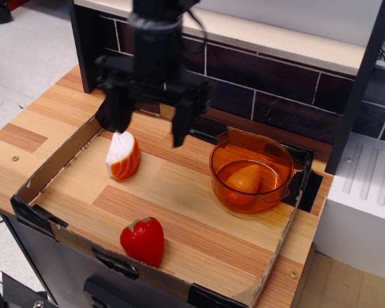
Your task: Take carrot out of pot
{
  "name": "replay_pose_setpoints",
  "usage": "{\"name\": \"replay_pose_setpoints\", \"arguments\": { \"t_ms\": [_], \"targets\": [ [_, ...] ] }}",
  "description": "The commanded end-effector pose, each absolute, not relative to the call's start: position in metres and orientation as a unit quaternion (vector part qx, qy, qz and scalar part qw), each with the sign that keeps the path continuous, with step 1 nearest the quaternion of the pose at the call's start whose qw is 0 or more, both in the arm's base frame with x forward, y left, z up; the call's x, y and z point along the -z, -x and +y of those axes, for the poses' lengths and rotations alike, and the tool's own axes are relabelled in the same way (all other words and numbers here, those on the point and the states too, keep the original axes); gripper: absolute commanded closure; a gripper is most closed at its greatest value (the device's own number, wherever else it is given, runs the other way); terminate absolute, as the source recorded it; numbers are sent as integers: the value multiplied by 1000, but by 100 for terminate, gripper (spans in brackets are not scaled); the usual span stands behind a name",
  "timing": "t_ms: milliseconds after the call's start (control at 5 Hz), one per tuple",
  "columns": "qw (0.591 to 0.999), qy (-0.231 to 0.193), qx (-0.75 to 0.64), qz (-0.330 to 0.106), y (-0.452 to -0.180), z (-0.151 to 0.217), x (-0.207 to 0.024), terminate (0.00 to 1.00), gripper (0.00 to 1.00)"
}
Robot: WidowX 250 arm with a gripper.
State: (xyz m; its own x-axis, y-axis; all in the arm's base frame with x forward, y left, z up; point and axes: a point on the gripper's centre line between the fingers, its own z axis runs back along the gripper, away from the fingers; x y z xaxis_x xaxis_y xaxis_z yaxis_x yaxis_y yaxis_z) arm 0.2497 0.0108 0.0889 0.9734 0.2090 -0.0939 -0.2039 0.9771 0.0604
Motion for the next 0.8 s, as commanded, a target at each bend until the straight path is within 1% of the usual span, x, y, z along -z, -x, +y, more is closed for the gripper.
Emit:
{"name": "replay_pose_setpoints", "arguments": {
  "t_ms": [0, 200, 600],
  "targets": [
    [996, 4, -83, 29, -285, -30, -98, 0, 0],
    [997, 8, -76, 30, -292, -43, -88, 0, 0],
    [996, 2, -91, 23, -301, -59, -58, 0, 0]
  ]
}}
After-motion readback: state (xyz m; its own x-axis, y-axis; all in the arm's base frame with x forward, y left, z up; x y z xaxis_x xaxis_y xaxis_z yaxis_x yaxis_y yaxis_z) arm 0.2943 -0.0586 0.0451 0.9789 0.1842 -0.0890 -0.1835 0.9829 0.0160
